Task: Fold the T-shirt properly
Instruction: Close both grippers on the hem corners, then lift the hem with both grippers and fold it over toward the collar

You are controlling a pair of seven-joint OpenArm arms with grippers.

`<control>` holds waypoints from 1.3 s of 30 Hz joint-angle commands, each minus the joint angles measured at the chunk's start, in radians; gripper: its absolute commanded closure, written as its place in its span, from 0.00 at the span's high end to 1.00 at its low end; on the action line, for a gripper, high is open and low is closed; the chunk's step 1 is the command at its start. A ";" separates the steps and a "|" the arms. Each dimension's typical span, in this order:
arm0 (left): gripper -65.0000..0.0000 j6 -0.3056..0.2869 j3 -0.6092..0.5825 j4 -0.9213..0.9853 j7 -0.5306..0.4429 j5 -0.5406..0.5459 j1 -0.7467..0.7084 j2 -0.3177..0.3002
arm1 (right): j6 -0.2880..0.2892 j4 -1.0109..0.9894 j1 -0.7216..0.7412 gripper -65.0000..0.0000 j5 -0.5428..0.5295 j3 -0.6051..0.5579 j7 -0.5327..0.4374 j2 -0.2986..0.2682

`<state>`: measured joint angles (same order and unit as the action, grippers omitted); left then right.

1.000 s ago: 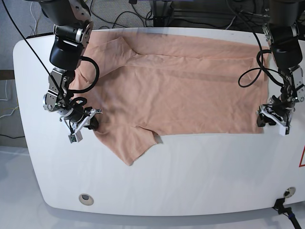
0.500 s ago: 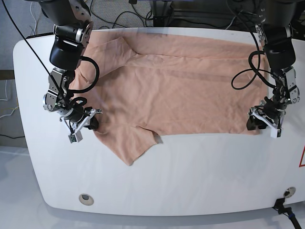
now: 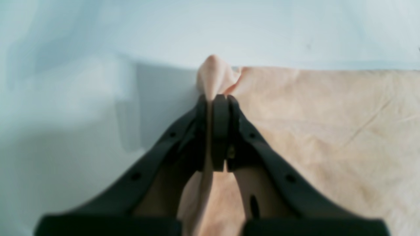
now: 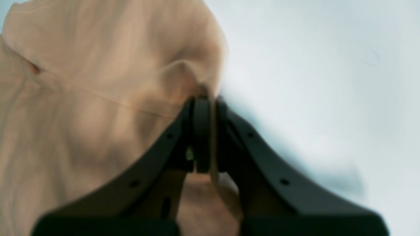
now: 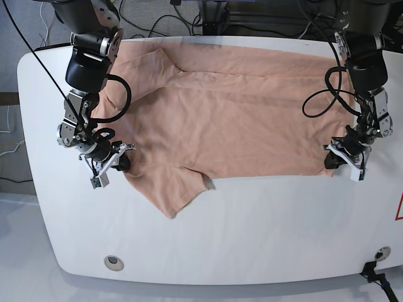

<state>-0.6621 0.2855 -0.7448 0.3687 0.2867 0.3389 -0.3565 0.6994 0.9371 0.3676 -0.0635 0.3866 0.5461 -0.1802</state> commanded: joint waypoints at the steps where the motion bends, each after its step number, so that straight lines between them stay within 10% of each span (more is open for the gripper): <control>1: 0.00 -0.005 0.005 -0.066 -0.021 0.013 0.025 -0.020 | -0.001 0.017 0.011 0.00 0.024 -0.002 0.039 -0.006; 27: 0.00 -0.005 0.013 -0.637 -0.017 0.013 -0.331 -0.025 | -0.001 0.791 -0.216 0.00 0.021 -0.001 0.503 0.011; 39: 0.00 -0.008 0.214 -0.753 0.097 0.009 -0.430 -0.026 | -0.001 1.029 -0.371 0.00 0.021 -0.002 0.783 0.080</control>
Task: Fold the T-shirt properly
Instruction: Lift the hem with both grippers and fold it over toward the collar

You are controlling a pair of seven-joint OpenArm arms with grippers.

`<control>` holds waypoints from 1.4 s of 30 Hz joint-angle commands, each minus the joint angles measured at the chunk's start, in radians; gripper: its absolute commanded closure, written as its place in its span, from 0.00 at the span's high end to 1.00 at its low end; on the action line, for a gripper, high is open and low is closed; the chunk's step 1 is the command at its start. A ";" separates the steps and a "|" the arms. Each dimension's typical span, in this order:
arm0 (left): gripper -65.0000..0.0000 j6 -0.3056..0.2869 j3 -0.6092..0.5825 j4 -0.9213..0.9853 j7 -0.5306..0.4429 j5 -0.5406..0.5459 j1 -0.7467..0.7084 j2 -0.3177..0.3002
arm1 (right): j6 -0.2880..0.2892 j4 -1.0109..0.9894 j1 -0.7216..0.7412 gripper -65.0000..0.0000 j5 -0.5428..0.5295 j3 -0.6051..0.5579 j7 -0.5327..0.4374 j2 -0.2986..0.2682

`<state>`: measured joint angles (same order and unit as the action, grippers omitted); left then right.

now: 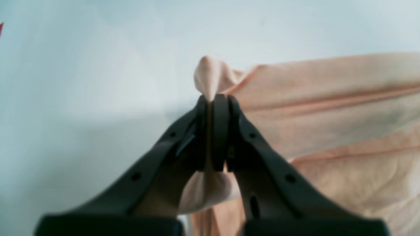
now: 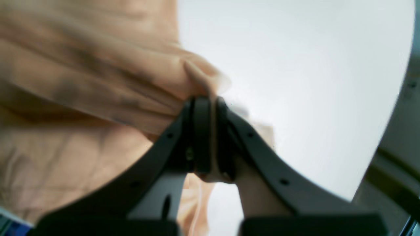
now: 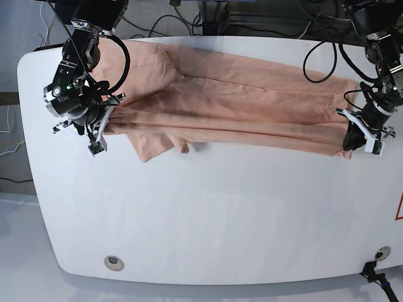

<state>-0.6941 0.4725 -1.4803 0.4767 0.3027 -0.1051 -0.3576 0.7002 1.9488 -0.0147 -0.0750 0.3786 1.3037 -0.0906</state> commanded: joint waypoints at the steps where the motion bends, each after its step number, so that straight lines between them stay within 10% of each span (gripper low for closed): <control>1: 0.00 0.024 0.038 -0.018 -0.003 -0.009 0.005 -0.025 | -0.002 0.018 -0.008 0.00 0.033 0.006 0.040 -0.010; 18: 0.00 0.024 0.058 -0.067 0.003 -0.070 -0.241 -0.027 | -0.002 0.018 -0.213 0.00 0.034 -0.103 0.093 -0.011; 21: 0.18 0.024 0.058 -0.067 0.003 -0.125 -0.241 -0.025 | -0.002 0.018 -0.221 0.01 0.036 -0.138 0.093 -0.010; 25: 0.50 0.024 0.058 -0.067 0.003 -0.139 -0.236 -0.025 | -0.002 0.018 -0.213 0.43 0.036 -0.143 0.093 -0.010; 28: 0.51 0.024 0.058 -0.067 0.003 -0.141 -0.233 -0.027 | -0.002 0.018 -0.212 0.62 0.036 -0.143 0.093 -0.016; 35: 0.51 0.004 0.082 -0.090 0.001 -0.132 -0.169 -0.025 | -0.002 0.056 -0.182 0.62 0.019 -0.142 0.093 -0.013; 42: 0.51 -0.004 0.078 -0.199 0.003 -0.132 -0.130 -0.019 | -0.002 0.057 -0.144 0.62 -0.223 -0.092 0.093 -0.019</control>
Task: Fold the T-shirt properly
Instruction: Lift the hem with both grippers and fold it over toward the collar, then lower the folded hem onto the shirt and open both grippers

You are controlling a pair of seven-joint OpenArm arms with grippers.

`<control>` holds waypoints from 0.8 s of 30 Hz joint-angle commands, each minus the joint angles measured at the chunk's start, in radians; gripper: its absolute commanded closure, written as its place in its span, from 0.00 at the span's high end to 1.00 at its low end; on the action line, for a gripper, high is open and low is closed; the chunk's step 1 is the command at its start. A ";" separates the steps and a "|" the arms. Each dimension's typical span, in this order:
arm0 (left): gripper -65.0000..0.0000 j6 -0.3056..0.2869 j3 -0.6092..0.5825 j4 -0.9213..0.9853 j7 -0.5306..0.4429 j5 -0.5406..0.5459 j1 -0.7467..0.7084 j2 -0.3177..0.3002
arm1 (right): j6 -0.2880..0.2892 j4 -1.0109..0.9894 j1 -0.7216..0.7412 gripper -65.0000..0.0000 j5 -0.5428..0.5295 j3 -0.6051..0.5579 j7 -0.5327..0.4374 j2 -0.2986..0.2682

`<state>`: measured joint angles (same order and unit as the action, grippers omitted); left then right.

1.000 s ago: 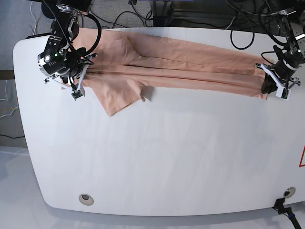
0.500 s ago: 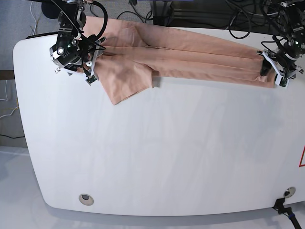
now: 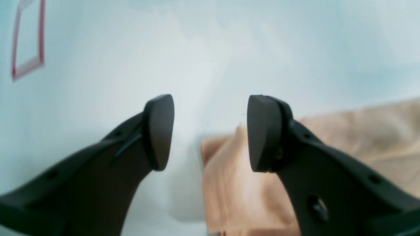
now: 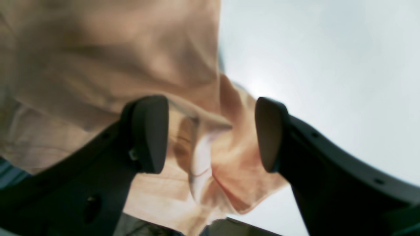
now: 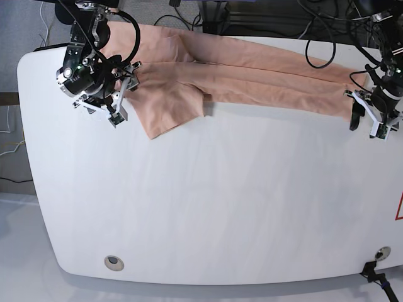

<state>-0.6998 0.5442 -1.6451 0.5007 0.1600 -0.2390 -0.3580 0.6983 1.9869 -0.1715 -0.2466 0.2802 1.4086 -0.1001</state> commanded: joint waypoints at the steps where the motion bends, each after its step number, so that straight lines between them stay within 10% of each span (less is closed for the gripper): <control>1: 0.51 0.002 0.004 -0.047 -0.020 0.011 0.003 -0.017 | 0.000 0.019 0.014 0.62 -0.087 0.018 -0.012 -0.017; 7: 0.51 0.002 -0.034 -0.122 0.052 0.049 -0.001 0.032 | 0.000 0.012 0.007 0.62 -0.333 0.044 -0.012 -0.037; 17: 0.50 0.002 -0.115 -0.203 0.169 0.045 -0.110 0.185 | 0.000 -0.001 -0.098 0.62 -0.363 0.040 -0.012 -0.034; 20: 0.32 0.002 -0.135 -0.198 0.169 0.045 -0.156 0.184 | 0.000 -0.002 -0.147 0.55 -0.362 0.040 -0.035 -0.036; 24: 0.01 0.002 -0.143 -0.180 0.169 0.045 -0.178 0.182 | 0.000 -0.010 -0.171 0.15 -0.357 0.040 -0.036 -0.033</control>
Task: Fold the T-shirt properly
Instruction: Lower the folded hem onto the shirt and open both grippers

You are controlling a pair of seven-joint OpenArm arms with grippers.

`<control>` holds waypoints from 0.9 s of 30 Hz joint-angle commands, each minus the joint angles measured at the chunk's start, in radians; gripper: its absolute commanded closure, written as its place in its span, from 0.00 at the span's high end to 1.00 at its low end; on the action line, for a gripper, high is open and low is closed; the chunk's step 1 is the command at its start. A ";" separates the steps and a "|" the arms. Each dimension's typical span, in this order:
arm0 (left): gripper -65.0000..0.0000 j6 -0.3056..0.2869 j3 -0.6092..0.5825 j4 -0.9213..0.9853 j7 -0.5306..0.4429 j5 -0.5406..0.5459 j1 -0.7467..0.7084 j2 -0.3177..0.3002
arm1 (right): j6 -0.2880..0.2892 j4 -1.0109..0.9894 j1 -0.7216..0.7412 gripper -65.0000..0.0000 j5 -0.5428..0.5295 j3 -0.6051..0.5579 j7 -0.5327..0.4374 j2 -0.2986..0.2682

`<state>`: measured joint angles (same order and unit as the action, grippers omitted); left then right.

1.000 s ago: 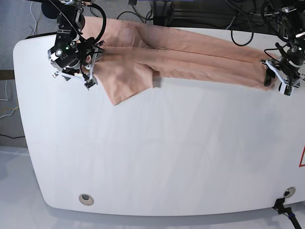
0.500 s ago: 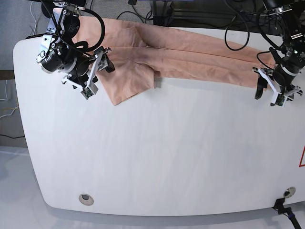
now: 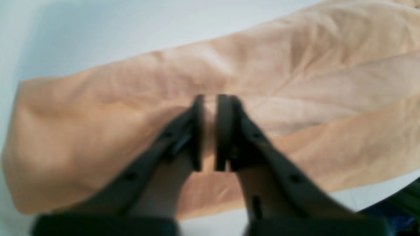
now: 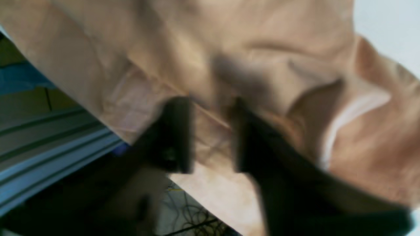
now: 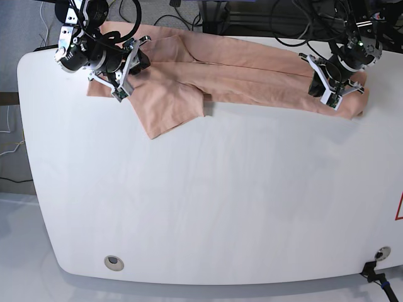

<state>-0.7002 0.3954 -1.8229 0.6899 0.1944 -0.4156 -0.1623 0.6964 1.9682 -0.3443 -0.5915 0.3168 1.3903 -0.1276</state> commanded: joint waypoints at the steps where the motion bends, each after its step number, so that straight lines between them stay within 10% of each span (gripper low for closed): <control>1: 0.00 0.002 0.006 0.016 -0.020 0.010 -0.002 -0.013 | 0.002 -0.003 0.000 0.06 -0.012 0.003 -0.018 -0.004; 27: 0.00 0.002 -0.031 0.259 -0.023 -0.009 0.163 -0.016 | 0.002 -0.450 0.268 0.00 -0.011 -0.106 -0.170 -0.191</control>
<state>-0.7059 0.3641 -1.5604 0.6369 0.2352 -0.2493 -0.1722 0.7074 1.5108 -0.0772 -0.6594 0.2249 1.1732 -0.3035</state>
